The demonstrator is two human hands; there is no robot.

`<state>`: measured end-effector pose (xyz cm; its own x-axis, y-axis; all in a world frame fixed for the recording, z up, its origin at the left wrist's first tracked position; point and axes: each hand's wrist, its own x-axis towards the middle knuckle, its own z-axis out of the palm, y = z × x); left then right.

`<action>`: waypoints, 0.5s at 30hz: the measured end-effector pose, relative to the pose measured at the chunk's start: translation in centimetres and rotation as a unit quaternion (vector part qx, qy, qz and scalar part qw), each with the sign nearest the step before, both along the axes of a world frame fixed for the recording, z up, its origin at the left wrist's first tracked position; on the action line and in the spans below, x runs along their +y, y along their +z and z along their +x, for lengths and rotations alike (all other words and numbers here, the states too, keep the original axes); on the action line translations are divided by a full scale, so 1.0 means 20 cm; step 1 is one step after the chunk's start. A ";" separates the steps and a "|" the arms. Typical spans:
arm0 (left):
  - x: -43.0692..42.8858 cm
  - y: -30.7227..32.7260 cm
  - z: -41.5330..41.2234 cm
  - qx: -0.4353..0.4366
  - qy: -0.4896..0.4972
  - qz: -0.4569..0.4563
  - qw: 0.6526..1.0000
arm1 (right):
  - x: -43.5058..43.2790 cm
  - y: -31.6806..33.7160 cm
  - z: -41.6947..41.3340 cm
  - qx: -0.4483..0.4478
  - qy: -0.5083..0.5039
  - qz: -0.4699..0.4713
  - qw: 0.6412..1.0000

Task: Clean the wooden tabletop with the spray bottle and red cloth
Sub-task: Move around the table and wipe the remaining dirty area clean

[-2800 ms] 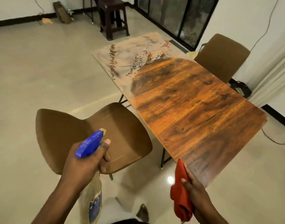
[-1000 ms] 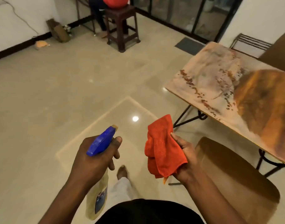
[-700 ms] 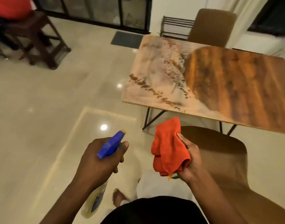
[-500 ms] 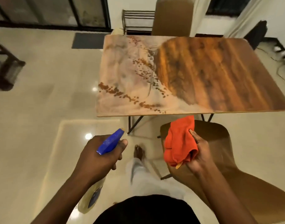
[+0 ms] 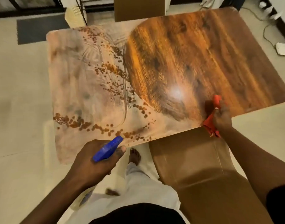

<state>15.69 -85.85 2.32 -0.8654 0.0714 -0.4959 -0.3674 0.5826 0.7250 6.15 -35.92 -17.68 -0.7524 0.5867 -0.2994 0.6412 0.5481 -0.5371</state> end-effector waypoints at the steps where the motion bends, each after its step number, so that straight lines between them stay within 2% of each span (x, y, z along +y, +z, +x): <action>1: 0.00 -0.01 -0.05 -0.001 -0.008 -0.005 1.000 | -0.04 -0.04 -0.03 -0.036 0.026 0.025 0.999; 4: 0.00 -0.04 -0.14 -0.002 -0.023 -0.003 1.000 | -0.31 -0.09 -0.04 -0.040 0.060 0.132 0.989; 6: -0.01 -0.05 -0.19 -0.014 -0.027 -0.001 1.000 | -0.54 -0.12 0.01 -0.023 0.109 0.159 0.981; 11: -0.04 -0.03 -0.26 -0.057 -0.028 -0.001 0.998 | -1.22 -0.08 0.18 -0.039 0.262 0.109 0.958; 15: -0.07 -0.01 -0.31 -0.054 -0.040 -0.019 0.998 | -1.81 -0.07 0.34 0.005 0.441 0.084 0.894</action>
<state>9.50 -87.19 2.14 -0.7985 0.1180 -0.5903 -0.3936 0.6395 0.6604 13.03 -72.17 -19.13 -0.9466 -0.1989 -0.2538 -0.0837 0.9117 -0.4022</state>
